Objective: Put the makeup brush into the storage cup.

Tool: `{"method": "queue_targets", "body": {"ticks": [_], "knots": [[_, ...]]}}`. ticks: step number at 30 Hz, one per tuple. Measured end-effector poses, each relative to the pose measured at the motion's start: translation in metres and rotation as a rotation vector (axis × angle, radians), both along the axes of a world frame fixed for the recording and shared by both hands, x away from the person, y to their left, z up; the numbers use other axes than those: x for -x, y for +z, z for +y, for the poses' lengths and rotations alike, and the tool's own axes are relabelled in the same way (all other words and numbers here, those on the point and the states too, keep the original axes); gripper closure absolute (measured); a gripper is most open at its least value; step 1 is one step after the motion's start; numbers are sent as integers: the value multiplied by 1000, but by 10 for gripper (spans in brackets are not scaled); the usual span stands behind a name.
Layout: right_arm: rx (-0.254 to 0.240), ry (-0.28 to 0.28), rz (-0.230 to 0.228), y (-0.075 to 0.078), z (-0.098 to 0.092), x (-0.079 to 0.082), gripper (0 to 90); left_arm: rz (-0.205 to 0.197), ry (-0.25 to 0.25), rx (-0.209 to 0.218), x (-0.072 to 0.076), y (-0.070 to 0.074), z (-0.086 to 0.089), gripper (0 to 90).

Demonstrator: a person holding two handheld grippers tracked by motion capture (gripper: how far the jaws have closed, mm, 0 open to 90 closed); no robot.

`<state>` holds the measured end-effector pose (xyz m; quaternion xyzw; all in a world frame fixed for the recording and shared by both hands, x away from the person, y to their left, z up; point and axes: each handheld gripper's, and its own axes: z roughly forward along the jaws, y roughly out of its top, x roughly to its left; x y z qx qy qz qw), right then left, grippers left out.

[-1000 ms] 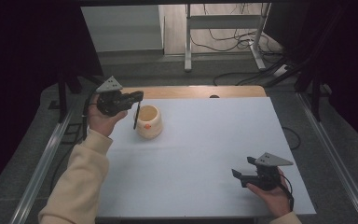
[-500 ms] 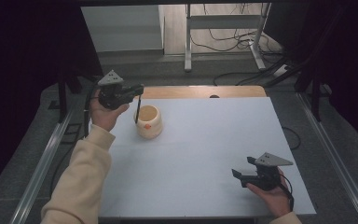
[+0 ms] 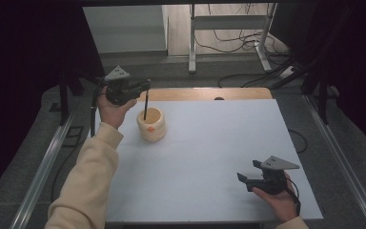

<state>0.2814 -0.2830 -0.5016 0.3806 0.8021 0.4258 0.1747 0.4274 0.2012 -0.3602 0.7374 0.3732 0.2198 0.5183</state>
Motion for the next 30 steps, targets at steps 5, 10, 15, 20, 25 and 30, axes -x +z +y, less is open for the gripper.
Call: {"method": "queue_targets", "body": {"ticks": [5, 10, 15, 20, 25, 30], "knots": [[1, -1, 2, 0, 0, 0, 189, 9, 7, 29, -8, -10, -1, 840], [0, -1, 3, 0, -1, 0, 189, 23, 2, 51, -13, -25, -1, 838], [0, -1, 3, 0, -1, 0, 189, 35, 8, 57, -14, -42, 1, 838], [1, -1, 6, -1, 0, 0, 189, 45, 1, 53, -14, -48, 2, 837], [2, -1, 3, 0, 0, 0, 189, 48, 0, 54, -13, -50, 2, 834], [-1, -1, 1, 0, -1, 0, 189, 65, -22, 23, -13, -59, -1, 663]]}}
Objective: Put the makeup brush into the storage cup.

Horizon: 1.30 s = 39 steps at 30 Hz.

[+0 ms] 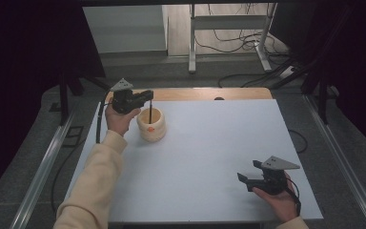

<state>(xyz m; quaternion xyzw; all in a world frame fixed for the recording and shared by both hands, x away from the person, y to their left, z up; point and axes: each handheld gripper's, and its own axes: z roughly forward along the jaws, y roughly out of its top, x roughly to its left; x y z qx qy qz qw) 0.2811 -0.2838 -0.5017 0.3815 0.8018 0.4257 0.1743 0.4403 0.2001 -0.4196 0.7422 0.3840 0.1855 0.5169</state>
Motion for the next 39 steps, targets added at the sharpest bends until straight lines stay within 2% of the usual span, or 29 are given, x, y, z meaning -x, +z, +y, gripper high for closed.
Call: {"method": "queue_targets", "body": {"ticks": [2, 3, 4, 5, 8, 10, 12, 16, 25, 39], "knots": [[0, 0, 0, 0, 0, 0, 189, 34, 8, -55, 2, -3, -3, 455], [0, 1, 0, 0, 0, 0, 189, 35, 8, -78, 5, -3, -4, 389], [0, 1, 0, 0, 0, 0, 189, 22, 12, -87, 9, -4, -5, 356], [0, 2, 0, 0, 0, 0, 189, -4, 31, -92, 14, -4, -6, 280], [1, 4, 0, 0, 1, 0, 189, -28, 59, -104, 28, 1, -3, 220], [3, 4, 0, 0, 2, 0, 189, -24, 77, -94, 37, 5, 1, 156], [4, 5, 1, 0, 2, 0, 189, -17, 70, -92, 47, 8, 4, 119], [3, 6, 4, 0, 2, 0, 189, -11, 54, -87, 71, 5, 10, 93], [11, 8, 8, -1, 5, -1, 188, 18, 30, -111, 117, -12, 23, 74], [9, 2, 15, -3, 2, -3, 188, 66, 10, -144, 147, -38, 24, 71]]}}
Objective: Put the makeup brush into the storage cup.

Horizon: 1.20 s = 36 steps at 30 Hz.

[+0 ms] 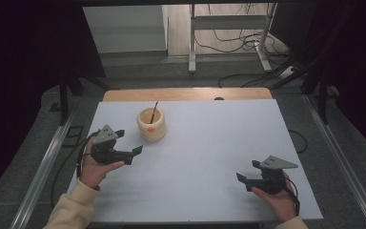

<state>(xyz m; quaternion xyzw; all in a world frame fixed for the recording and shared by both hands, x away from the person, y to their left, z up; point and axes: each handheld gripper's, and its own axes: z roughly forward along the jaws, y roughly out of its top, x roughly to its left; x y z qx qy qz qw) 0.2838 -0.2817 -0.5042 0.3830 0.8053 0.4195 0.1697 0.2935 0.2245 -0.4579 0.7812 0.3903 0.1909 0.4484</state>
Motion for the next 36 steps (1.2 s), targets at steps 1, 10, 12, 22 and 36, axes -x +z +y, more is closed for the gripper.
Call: {"method": "queue_targets", "body": {"ticks": [1, 10, 12, 22, 36], "knots": [[0, 1, 0, 0, 0, 0, 188, 3, -2, -7, 2, -3, 0, 71], [-2, 4, -2, 1, -1, 1, 188, 24, -3, -20, 28, -22, 4, 75], [0, 5, -1, 0, -2, 1, 187, 32, 4, -16, 33, -27, 6, 78], [10, 16, 1, -1, -1, 2, 185, 89, 38, -22, 49, -52, 14, 78], [16, 15, 1, -2, -1, 0, 183, 107, 46, -40, 54, -57, 11, 82]]}}
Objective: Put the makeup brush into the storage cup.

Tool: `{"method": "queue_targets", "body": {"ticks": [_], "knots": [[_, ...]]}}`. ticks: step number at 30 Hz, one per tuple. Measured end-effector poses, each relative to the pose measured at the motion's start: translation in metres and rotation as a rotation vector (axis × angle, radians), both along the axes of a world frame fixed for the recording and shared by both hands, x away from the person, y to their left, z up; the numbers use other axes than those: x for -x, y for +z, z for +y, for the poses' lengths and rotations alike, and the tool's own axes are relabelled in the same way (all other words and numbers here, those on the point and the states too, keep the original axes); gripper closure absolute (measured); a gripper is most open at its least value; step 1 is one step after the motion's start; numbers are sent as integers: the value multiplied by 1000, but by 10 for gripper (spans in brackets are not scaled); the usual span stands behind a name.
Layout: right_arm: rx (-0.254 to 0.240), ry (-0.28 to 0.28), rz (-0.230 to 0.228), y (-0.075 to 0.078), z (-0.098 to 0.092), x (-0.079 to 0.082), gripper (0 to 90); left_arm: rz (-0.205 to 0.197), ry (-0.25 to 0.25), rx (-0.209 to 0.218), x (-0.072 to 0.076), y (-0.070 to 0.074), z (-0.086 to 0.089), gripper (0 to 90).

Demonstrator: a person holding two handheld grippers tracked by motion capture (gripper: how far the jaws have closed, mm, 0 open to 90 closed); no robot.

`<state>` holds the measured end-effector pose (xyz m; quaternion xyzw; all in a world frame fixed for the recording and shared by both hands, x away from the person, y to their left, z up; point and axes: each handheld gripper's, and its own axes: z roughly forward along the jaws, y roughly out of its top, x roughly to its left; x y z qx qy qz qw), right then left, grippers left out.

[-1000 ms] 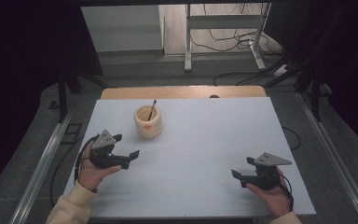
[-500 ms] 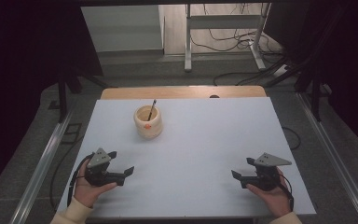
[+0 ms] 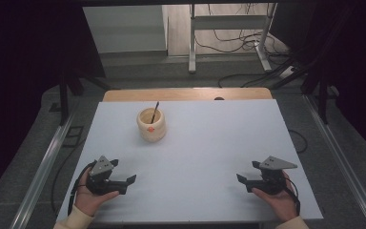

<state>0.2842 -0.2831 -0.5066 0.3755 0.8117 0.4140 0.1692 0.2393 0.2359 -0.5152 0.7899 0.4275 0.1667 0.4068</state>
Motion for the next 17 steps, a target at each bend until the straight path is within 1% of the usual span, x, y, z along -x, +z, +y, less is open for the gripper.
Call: {"method": "queue_targets", "body": {"ticks": [7, 17], "knots": [[8, -2, -3, -1, -1, -1, 179, 9, -6, -1, -1, -1, -2, 84], [10, -3, -9, -1, -2, 0, 179, 6, -9, 2, -2, -1, -2, 87]]}}
